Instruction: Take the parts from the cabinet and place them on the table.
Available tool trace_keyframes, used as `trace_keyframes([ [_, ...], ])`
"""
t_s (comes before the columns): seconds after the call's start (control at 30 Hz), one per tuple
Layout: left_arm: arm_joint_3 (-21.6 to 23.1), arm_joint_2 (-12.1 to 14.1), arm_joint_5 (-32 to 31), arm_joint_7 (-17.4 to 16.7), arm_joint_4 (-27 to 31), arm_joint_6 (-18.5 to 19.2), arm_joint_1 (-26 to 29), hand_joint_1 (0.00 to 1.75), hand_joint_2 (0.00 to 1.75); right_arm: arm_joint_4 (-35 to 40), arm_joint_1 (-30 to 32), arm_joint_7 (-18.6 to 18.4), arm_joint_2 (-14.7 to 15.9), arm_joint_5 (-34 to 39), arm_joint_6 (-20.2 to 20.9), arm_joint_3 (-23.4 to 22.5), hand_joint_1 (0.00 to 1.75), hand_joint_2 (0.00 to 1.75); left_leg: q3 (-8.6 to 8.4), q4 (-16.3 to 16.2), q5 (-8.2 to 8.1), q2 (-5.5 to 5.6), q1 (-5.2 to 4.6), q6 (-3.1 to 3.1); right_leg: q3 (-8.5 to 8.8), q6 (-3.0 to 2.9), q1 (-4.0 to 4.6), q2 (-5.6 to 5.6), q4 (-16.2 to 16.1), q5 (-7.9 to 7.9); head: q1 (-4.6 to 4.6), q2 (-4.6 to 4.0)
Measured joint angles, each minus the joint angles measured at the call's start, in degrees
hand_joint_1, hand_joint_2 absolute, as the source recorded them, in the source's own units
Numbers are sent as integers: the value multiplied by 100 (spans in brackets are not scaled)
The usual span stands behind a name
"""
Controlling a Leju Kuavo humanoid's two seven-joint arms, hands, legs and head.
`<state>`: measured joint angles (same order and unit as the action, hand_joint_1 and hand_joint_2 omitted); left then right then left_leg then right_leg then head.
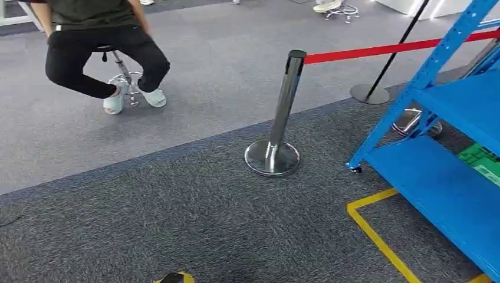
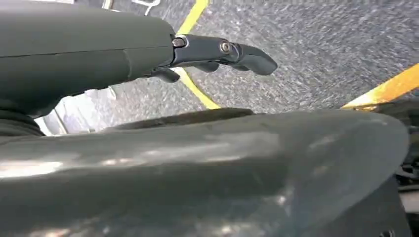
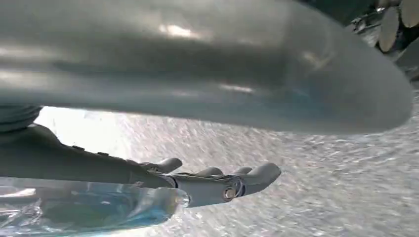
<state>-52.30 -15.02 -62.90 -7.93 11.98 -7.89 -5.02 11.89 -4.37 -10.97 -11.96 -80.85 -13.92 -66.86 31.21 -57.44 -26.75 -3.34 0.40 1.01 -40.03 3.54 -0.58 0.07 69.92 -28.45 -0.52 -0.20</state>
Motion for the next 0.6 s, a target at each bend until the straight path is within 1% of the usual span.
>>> trace_keyframes([
  [0.03,0,-2,0,2,2,0,-2,0,0,0,1,0,4,-18,0,-4,0,0,-21,-1,-14,-59,2,-21,312,-8,3,-120,-526,199,-4,0],
  [0.07,-2,-4,0,7,2,0,-1,0,0,0,-7,0,7,-37,0,-4,0,0,-51,-3,-33,-111,-8,-50,584,-20,12,-383,-960,302,-9,0],
  [0.1,-7,0,0,9,0,-4,2,0,0,0,-30,0,7,-53,0,-4,0,0,-55,-23,-71,-166,-57,-100,652,-50,32,-449,-1048,276,-7,0],
  [0.13,-13,4,0,9,2,-7,-2,0,0,0,-36,0,7,-53,0,-4,0,0,-74,-7,-65,-204,-50,-125,625,-92,39,-345,-1050,289,24,0],
  [0.2,-20,-4,2,11,2,-20,-25,0,0,0,-18,0,9,-50,-2,-7,0,0,-119,36,-48,-300,-26,-186,565,-153,74,-242,-1047,288,26,0],
  [0.23,-20,-7,13,11,2,13,-35,0,0,0,-20,-2,9,-55,-4,-5,0,0,-144,38,-83,-330,-23,-233,620,-201,51,-173,-1096,315,17,0],
  [0.27,-28,-7,39,5,0,67,-43,0,0,0,-18,-4,11,-68,-13,-7,0,0,-132,-19,-141,-96,-2,-276,633,-230,21,-110,-1126,338,43,0],
  [0.3,-48,-7,55,-22,0,139,-37,0,0,0,-27,-15,17,-88,-15,-7,0,0,2,-290,-336,132,3,-290,629,-270,9,-61,-1128,362,79,0],
  [0.33,-64,-4,59,-42,0,199,-34,0,0,0,-40,-18,17,-109,-15,-4,0,0,224,-743,-578,231,3,-298,617,-291,8,8,-1128,364,89,0],
  [0.37,-79,4,68,-61,0,230,-26,0,0,0,-47,-18,17,-120,-9,-4,0,0,452,-1193,-758,265,3,-304,610,-299,9,85,-1128,364,105,0],
  [0.4,-90,7,72,-85,0,251,-17,0,0,0,-43,-18,17,-122,-7,-4,0,0,651,-1557,-857,277,2,-310,609,-301,10,170,-1128,363,107,0],
  [0.43,-92,11,72,-105,0,267,-6,0,0,0,-38,-33,20,-184,-15,-4,0,0,747,-1679,-828,286,3,-303,610,-300,9,251,-1127,364,109,0],
  [0.47,-94,11,72,-149,0,280,-4,0,0,0,-26,-74,20,-347,-57,20,0,0,720,-1557,-657,296,5,-298,614,-297,5,338,-1127,365,111,0],
  [0.5,-96,11,68,-157,0,278,-6,0,0,0,-9,-88,20,-473,-96,83,0,0,587,-1228,-394,321,12,-289,617,-285,-2,425,-1126,371,116,0],
  [0.53,-94,11,48,-160,0,273,-10,0,0,0,-5,-90,20,-555,-124,150,0,0,373,-756,-120,371,22,-282,618,-267,-11,514,-1126,380,114,0],
  [0.57,-94,11,42,-160,0,264,-12,0,0,0,-10,-110,20,-597,-140,192,0,0,156,-304,69,574,49,-288,612,-236,-19,591,-1125,387,118,0],
  [0.6,-94,4,33,-160,0,258,-15,0,0,0,-22,-116,22,-588,-138,234,0,0,42,-17,56,818,70,-280,577,-187,25,663,-1079,375,144,0],
])
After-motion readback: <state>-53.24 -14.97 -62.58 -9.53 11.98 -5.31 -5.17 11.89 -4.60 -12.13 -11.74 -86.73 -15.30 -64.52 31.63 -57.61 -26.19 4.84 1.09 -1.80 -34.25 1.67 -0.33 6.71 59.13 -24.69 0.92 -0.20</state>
